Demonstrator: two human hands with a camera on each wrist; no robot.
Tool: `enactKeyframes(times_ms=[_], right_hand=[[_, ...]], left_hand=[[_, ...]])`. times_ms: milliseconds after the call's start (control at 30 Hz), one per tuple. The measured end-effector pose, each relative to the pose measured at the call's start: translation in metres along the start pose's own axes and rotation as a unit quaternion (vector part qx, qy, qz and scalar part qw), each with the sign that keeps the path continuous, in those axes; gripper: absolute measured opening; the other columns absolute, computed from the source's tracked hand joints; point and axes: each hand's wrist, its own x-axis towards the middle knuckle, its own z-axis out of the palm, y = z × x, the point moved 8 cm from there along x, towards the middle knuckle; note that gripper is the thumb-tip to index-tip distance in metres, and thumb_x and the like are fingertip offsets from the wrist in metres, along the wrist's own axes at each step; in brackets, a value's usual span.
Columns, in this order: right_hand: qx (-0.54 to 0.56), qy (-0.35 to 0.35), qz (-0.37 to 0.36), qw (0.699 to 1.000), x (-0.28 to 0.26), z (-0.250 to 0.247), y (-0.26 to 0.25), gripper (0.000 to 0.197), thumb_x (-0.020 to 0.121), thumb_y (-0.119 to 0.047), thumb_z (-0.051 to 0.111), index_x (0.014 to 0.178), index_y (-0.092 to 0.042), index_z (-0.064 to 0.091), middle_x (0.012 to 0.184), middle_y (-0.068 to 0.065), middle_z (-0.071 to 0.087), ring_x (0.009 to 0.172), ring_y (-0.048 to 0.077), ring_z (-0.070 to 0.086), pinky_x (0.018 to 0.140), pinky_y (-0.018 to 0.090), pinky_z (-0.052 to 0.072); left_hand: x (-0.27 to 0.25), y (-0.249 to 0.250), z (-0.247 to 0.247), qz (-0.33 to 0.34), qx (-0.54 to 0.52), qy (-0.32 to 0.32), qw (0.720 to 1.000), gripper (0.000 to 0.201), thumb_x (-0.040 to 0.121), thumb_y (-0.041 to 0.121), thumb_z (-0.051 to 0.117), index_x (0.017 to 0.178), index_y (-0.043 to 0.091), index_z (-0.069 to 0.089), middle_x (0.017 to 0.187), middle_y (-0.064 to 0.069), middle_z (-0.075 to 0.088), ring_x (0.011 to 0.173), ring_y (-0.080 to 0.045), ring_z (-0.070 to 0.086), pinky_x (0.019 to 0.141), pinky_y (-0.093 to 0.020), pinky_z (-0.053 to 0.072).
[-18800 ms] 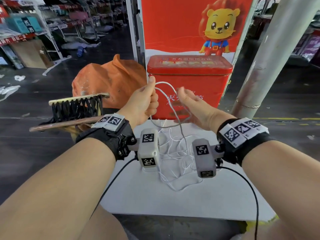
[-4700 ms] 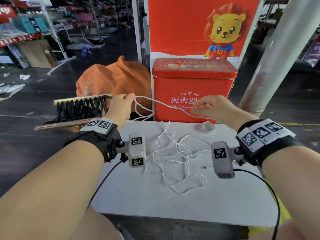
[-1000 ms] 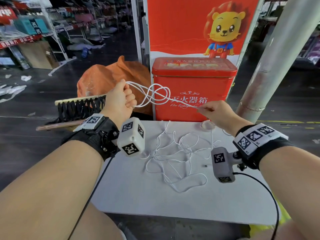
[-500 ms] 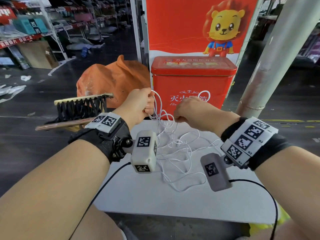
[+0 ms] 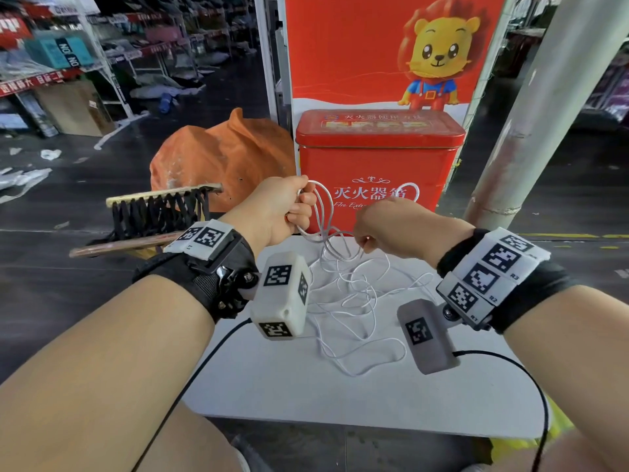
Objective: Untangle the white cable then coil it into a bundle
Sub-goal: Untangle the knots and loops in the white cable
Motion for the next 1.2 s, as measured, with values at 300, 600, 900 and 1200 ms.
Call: enactKeyframes(times_ms=[300, 600, 900, 1200], right_hand=[[-0.013, -0.009, -0.019, 1.000, 0.006, -0.001, -0.004, 0.014, 0.090, -0.035, 0.060, 0.092, -0.022, 0.065, 0.096, -0.006, 0.065, 0.098, 0.022, 0.056, 0.087, 0.030, 0.038], [-0.023, 0.001, -0.056, 0.998, 0.009, -0.011, -0.026, 0.042, 0.086, -0.055, 0.053, 0.093, -0.015, 0.062, 0.093, -0.002, 0.058, 0.093, 0.023, 0.056, 0.066, 0.031, 0.043], [0.058, 0.089, 0.022, 0.994, 0.003, -0.029, -0.012, 0.042, 0.078, -0.061, 0.060, 0.075, -0.023, 0.046, 0.065, -0.010, 0.041, 0.068, 0.018, 0.044, 0.049, 0.026, 0.027], [0.228, 0.111, 0.042, 0.966, -0.009, -0.024, 0.028, 0.015, 0.091, -0.026, 0.060, 0.098, -0.017, 0.070, 0.072, -0.013, 0.057, 0.066, 0.003, 0.050, 0.069, 0.021, 0.046]], left_hand=[[-0.003, -0.001, -0.003, 0.005, 0.041, 0.033, 0.999, 0.028, 0.102, 0.018, 0.037, 0.077, 0.009, 0.044, 0.061, -0.004, 0.053, 0.031, -0.003, 0.026, 0.030, -0.013, 0.020], [-0.008, -0.013, 0.006, -0.022, 0.118, 0.049, 0.992, 0.019, 0.096, 0.004, 0.036, 0.078, 0.005, 0.044, 0.049, -0.011, 0.064, 0.040, -0.023, 0.063, 0.039, -0.026, 0.051], [-0.007, -0.029, 0.022, -0.045, 0.293, -0.016, 0.955, 0.030, 0.094, 0.013, 0.039, 0.064, 0.009, 0.044, 0.059, -0.012, 0.062, 0.041, -0.013, 0.033, 0.033, -0.013, 0.022], [0.006, -0.018, -0.012, -0.031, 0.226, 0.051, 0.972, 0.027, 0.099, 0.015, 0.036, 0.073, 0.013, 0.037, 0.050, -0.001, 0.039, 0.032, -0.006, 0.018, 0.028, -0.014, 0.014]])
